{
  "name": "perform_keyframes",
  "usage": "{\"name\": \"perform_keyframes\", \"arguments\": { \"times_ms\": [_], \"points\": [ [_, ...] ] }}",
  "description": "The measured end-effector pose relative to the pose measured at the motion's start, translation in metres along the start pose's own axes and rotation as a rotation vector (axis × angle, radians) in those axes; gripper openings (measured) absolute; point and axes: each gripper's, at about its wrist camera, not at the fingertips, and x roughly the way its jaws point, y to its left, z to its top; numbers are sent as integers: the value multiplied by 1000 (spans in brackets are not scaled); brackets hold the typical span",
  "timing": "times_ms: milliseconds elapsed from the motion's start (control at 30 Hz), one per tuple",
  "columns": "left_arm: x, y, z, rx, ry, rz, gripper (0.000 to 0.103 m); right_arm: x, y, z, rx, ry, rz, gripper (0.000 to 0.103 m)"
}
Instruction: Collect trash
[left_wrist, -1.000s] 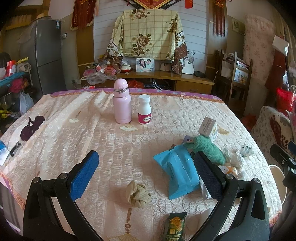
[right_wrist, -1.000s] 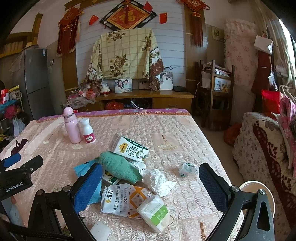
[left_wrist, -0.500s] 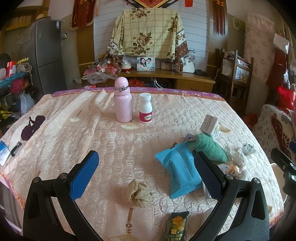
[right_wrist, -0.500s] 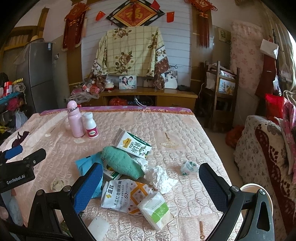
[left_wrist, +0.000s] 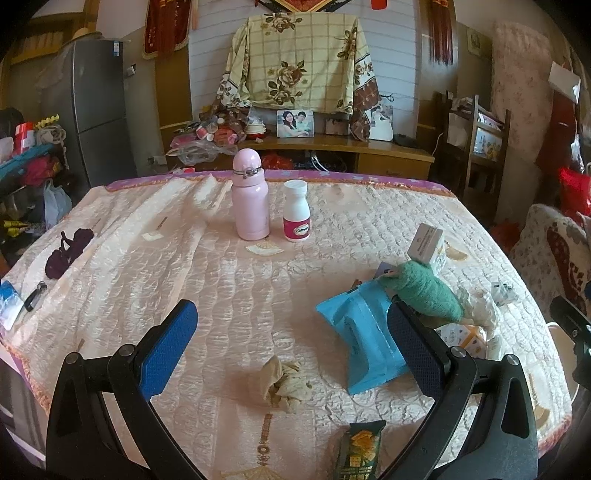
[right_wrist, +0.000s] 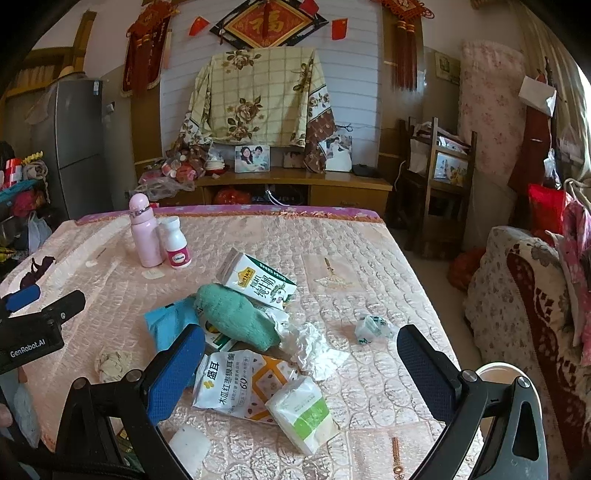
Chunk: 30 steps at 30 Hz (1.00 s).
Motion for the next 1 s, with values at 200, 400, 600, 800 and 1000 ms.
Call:
{"name": "perform_keyframes", "arguments": {
  "times_ms": [200,400,600,800,1000],
  "points": [
    [7,0,-1,-7,23,9,102,2,-1,-2,0,12,1,103],
    [12,-3,-3,-3,34,15,102,5,-2,-4,-3,24,8,103],
    [13,-3,-4,-5,36,16,102,7,-2,-7,-2,33,3,103],
    [17,-2,-6,-6,42,20,102,9,-1,-9,-8,34,1,103],
    [20,-2,-9,-5,50,25,102,12,-1,-10,-9,41,0,103]
  ]
}}
